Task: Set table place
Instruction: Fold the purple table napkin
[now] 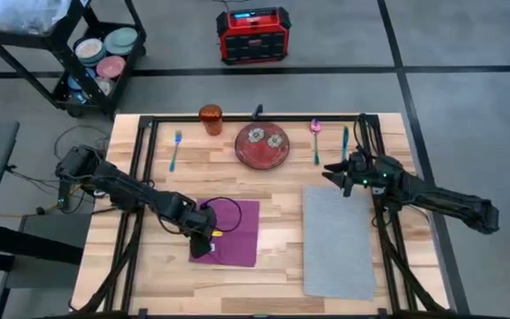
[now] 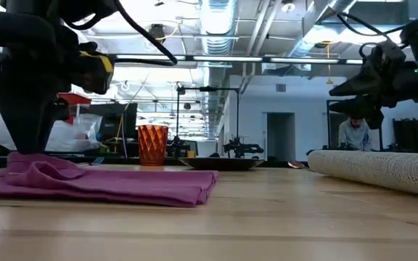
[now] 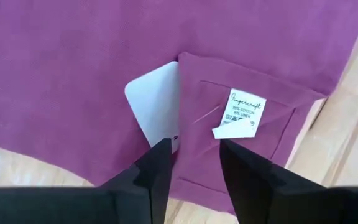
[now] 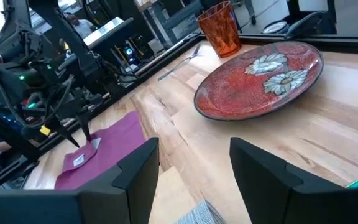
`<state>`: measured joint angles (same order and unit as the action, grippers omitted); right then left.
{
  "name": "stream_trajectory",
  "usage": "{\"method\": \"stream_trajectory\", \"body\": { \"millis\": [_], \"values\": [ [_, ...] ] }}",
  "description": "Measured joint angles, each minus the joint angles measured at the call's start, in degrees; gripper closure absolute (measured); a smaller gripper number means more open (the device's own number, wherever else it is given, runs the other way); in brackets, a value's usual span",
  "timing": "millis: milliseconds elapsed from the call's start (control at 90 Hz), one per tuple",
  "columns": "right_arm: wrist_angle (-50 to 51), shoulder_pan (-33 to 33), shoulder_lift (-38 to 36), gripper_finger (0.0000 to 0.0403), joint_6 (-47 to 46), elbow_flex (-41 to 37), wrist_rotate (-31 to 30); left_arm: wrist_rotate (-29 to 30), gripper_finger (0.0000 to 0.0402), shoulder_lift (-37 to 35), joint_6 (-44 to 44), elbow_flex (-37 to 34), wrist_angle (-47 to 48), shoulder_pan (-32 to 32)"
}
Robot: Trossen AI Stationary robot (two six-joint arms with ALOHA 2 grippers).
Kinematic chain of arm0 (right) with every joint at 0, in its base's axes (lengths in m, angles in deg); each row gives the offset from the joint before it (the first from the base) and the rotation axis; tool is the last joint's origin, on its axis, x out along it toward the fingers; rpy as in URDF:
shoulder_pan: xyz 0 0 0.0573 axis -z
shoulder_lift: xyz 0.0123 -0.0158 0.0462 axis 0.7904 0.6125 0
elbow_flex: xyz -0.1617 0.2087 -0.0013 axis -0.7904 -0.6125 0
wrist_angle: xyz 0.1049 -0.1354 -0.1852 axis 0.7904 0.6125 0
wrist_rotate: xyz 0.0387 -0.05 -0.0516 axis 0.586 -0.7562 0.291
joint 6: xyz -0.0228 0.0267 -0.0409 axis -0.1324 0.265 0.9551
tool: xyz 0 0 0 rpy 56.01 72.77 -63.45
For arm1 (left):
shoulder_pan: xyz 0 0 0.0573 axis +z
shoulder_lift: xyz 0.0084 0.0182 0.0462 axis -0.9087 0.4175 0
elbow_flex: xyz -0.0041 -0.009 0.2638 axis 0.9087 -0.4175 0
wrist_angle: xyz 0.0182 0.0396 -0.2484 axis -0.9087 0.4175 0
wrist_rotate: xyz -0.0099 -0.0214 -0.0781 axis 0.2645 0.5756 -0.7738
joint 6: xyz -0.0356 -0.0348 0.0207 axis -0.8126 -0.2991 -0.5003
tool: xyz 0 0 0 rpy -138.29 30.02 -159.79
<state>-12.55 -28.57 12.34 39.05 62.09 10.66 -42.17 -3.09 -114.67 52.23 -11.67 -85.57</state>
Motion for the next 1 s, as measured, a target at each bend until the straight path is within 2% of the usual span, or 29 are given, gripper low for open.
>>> {"method": "stream_trajectory", "body": {
  "millis": [122, 289, 333, 678, 1000],
  "values": [
    [0.01, 0.02, 0.00, 0.0218, 0.78, 0.00, -0.02, 0.38, 0.0304, 0.00, 0.20, 0.00, 0.00, 0.00],
    [0.01, 0.07, 0.00, 0.0218, 0.78, 0.00, -0.04, 0.56, 0.0382, 0.00, 0.20, 0.00, 0.01, 0.00],
    [0.01, 0.07, 0.00, 0.0218, 0.78, 0.00, -0.06, 0.58, 0.0393, 0.00, 0.16, 0.00, 0.04, 0.00],
    [0.01, 0.07, 0.00, 0.0218, 0.78, 0.00, -0.11, 0.49, 0.0401, 0.00, -2.63, 0.06, 0.13, -0.16],
    [0.01, 0.07, 0.00, 0.0218, 0.77, 0.00, -0.12, 0.46, 0.0402, -0.02, -5.00, 3.42, 1.62, -3.86]
  ]
}}
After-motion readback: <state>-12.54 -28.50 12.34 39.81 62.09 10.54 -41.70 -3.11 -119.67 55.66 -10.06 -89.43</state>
